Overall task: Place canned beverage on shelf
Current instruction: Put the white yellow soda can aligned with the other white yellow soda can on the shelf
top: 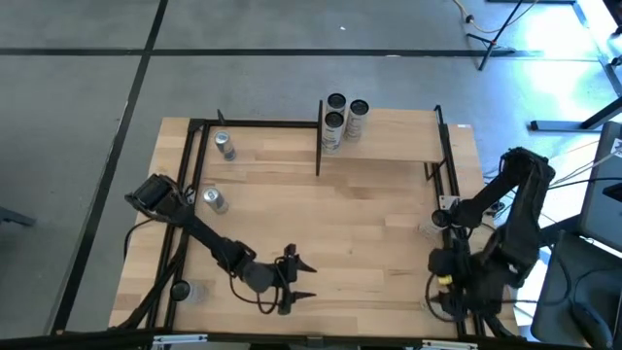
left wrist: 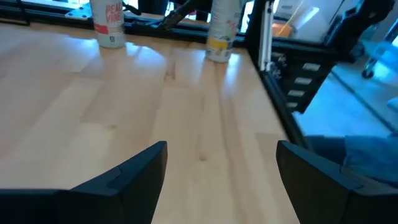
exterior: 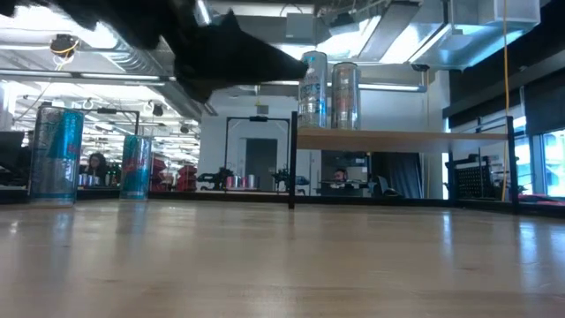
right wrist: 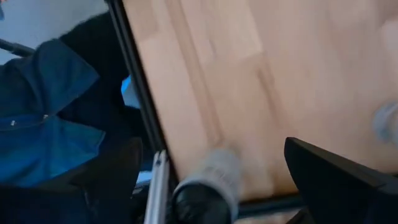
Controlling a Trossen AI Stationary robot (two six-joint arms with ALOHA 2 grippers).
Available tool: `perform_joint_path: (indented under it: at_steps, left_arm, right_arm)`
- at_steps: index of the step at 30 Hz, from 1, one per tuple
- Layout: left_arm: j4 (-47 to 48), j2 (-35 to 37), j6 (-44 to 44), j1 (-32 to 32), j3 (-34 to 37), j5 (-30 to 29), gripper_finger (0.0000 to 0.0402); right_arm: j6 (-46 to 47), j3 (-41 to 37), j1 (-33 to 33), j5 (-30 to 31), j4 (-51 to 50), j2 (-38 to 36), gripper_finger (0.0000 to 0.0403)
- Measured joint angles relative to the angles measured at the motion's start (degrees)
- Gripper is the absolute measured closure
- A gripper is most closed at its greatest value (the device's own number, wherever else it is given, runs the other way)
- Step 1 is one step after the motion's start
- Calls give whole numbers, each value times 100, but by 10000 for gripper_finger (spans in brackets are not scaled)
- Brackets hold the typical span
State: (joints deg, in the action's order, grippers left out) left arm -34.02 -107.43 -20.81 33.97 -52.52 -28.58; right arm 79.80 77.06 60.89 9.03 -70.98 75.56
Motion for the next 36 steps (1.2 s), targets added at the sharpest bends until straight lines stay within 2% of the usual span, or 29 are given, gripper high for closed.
perform_joint_path:
  at_steps: [9,13,18,24,29,33,36]
  left_arm:
    - [-70,-292,-770,422,-54,-643,115]
    - [-106,-398,-1046,469,-52,-668,115]
    - [-110,-442,-1217,465,-52,-683,115]
    - [-148,-442,-1223,488,-52,-686,115]
    - [-168,-442,-1212,477,-52,-690,115]
    - [-167,-442,-1207,477,-52,-690,115]
    - [-166,-442,-1166,477,-52,-690,115]
  right_arm:
    - [1373,0,531,-461,139,463,24]
    - [1630,2,607,-491,-54,581,24]
    - [1709,4,675,-566,147,764,24]
    - [1768,4,705,-993,-182,1080,24]
    - [1741,4,703,-1048,-208,1289,24]
    - [1556,4,701,-1361,-313,1530,24]
    - [1399,4,701,-1311,-257,1634,32]
